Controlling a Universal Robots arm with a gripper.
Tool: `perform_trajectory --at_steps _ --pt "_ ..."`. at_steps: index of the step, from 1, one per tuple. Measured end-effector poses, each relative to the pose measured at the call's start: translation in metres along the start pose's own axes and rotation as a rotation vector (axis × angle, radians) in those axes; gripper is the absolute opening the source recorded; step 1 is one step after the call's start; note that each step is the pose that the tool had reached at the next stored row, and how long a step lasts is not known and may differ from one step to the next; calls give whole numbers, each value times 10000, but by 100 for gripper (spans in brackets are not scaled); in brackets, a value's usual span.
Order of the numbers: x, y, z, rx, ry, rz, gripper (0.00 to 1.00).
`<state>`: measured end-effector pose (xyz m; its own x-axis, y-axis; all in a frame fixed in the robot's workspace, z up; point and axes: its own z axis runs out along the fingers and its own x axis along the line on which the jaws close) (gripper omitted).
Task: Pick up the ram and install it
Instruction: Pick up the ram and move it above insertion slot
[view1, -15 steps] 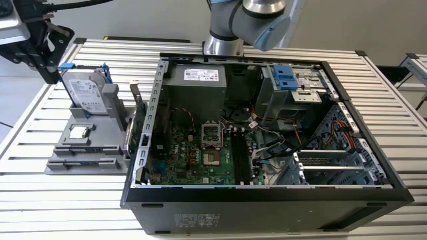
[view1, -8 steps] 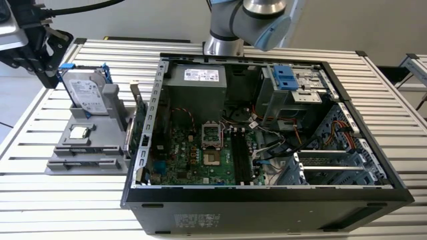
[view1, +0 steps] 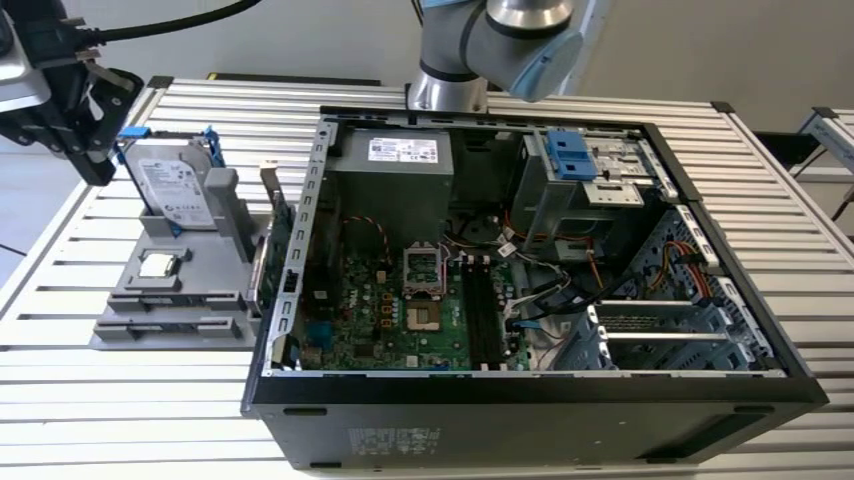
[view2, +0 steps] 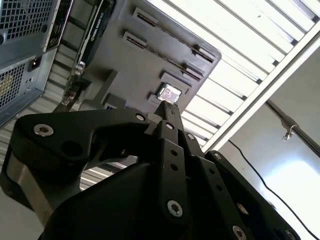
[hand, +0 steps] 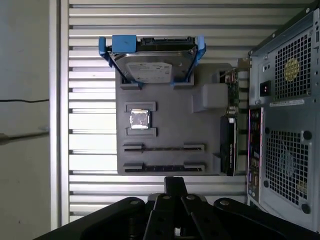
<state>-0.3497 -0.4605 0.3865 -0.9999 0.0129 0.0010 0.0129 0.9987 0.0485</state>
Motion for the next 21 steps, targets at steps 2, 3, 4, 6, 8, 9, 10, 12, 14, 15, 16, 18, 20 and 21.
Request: perform_trajectory --at_steps 2,3,4,6,8,9,10,12,14,15,16,18,20,21 --pt "-1 -21 2 0 2 1 0" --pt "-2 -31 3 0 3 1 0" --pt "-3 -41 4 -1 3 1 0" --pt "-4 -61 5 0 6 0 0" --pt "-4 -80 6 0 8 1 0" --pt "-5 -89 7 0 8 1 0" --pt "-5 -99 7 0 9 1 0" --pt "-6 -118 8 0 10 1 0" --pt "-7 -134 8 1 12 1 0" --pt "-7 -144 8 0 12 1 0" --pt "-7 -152 7 1 14 1 0" --pt "-7 -156 8 0 13 2 0" --pt "-7 -158 8 0 14 1 0" --pt "-7 -159 8 0 16 2 0"
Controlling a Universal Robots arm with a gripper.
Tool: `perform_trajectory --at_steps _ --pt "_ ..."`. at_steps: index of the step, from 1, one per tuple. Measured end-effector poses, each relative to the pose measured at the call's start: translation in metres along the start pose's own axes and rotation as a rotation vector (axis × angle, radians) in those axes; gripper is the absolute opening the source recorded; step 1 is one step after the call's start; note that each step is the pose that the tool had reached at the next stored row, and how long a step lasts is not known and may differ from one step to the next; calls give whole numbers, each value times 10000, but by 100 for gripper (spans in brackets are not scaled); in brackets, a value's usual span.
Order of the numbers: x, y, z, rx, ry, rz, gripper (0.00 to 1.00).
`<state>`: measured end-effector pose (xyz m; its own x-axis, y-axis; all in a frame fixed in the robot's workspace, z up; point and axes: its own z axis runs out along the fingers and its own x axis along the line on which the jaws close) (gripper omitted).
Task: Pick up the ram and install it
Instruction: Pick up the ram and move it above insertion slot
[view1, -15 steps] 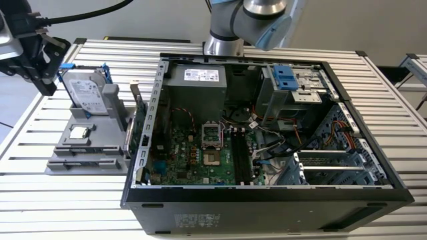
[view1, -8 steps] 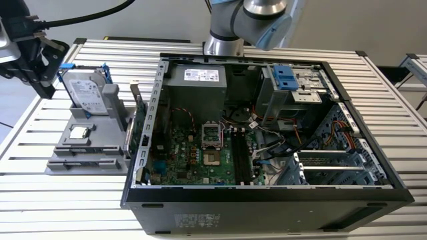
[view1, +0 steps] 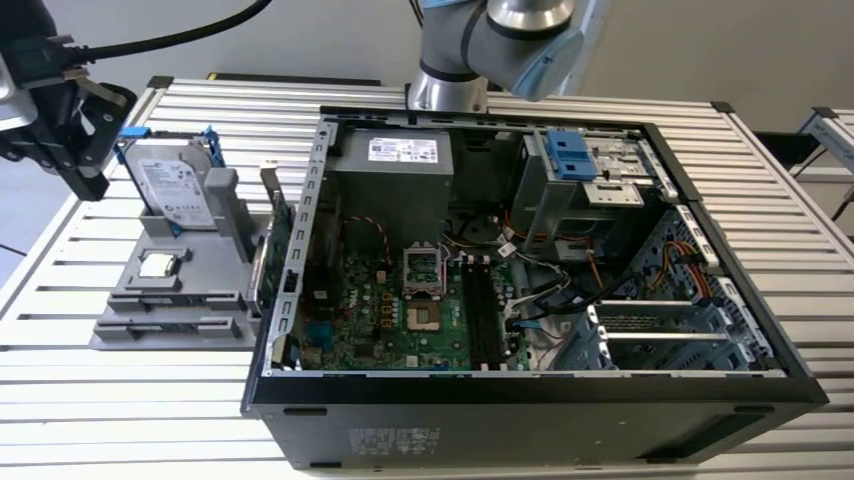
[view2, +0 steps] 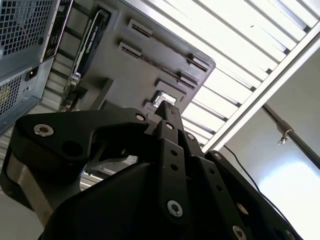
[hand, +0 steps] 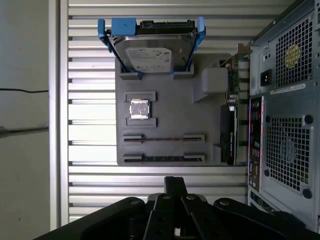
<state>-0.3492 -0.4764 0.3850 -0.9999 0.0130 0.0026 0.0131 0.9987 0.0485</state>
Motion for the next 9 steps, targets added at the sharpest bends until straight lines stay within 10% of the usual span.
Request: perform_trajectory --at_steps 9 --pt "0 -1 0 0 1 -2 0"
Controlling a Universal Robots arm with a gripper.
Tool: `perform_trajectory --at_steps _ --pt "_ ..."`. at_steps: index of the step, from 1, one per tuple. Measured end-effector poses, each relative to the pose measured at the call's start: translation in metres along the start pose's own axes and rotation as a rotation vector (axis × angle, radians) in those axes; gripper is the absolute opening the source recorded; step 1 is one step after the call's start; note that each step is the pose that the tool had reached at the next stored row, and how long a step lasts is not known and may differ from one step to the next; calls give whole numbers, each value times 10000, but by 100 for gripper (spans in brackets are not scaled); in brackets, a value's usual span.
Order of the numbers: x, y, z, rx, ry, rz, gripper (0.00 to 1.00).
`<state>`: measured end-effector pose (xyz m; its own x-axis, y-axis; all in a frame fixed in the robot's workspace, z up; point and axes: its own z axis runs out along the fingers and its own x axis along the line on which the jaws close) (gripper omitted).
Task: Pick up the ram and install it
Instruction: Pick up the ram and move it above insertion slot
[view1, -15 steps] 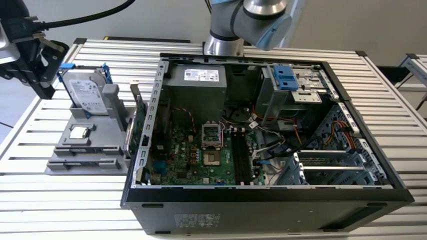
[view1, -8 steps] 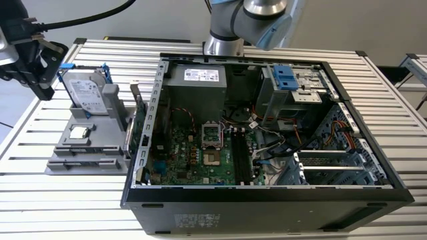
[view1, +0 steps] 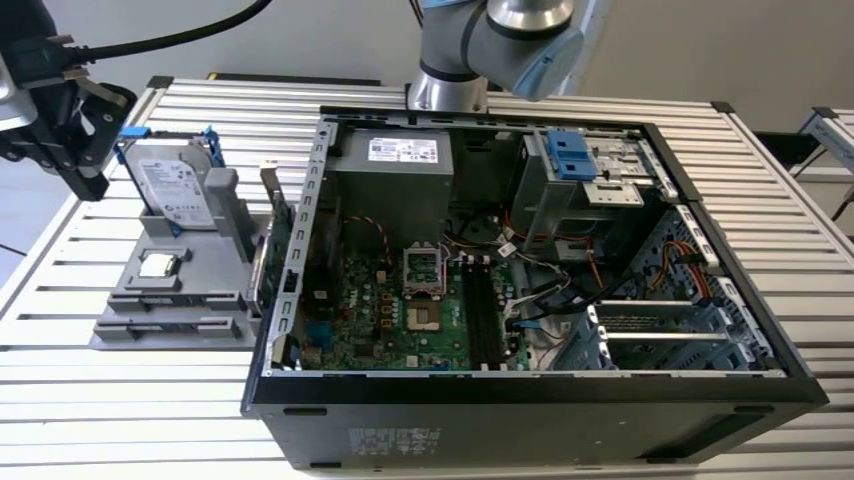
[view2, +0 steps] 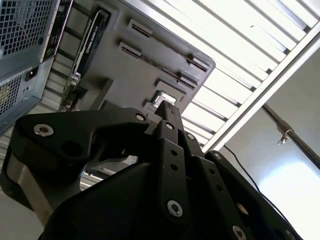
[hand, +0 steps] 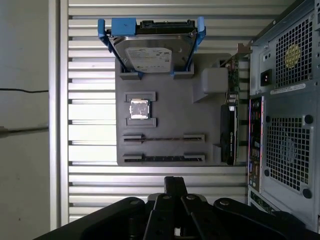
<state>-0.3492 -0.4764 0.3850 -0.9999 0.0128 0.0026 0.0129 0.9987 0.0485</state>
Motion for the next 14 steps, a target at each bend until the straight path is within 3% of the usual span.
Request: perform_trajectory --at_steps 6,14 --pt "0 0 0 1 12 -239 0" --pt "0 0 0 3 49 -1007 0"
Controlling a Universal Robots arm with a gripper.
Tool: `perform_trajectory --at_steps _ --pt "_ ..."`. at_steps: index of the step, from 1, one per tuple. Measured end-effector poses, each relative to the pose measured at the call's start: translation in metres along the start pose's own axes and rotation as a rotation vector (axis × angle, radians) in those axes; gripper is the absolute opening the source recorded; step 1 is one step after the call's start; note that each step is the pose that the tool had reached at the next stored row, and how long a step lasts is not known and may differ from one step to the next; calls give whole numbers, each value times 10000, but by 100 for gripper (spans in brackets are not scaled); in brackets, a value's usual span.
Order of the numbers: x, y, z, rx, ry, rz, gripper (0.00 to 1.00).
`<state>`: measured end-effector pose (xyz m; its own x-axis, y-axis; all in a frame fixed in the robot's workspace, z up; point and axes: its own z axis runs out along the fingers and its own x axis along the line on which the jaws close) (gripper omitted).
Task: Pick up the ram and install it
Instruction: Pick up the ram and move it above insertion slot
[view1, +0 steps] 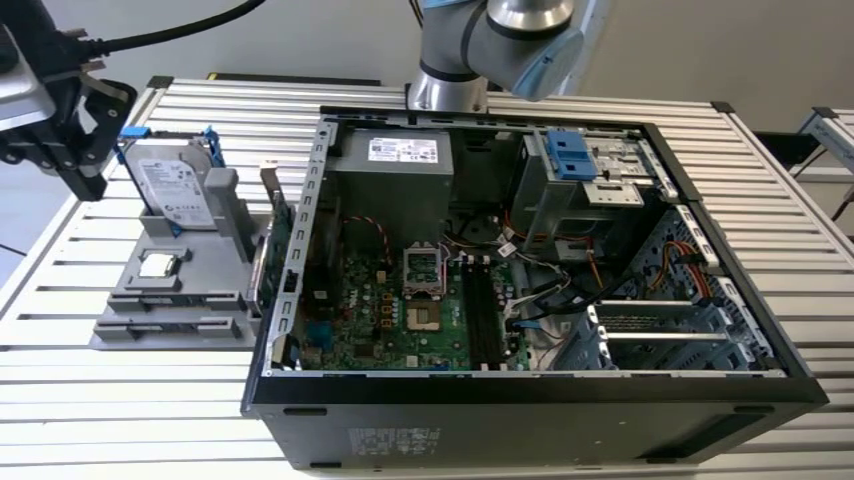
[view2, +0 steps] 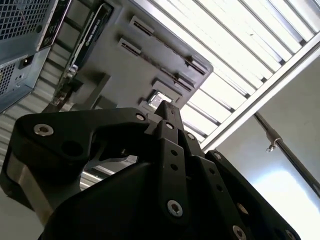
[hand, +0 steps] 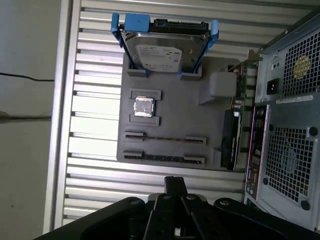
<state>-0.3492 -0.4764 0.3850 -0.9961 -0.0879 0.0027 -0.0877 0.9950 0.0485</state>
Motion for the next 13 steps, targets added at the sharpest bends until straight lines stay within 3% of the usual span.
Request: perform_trajectory --at_steps 13 --pt "0 0 0 4 81 -1680 0"
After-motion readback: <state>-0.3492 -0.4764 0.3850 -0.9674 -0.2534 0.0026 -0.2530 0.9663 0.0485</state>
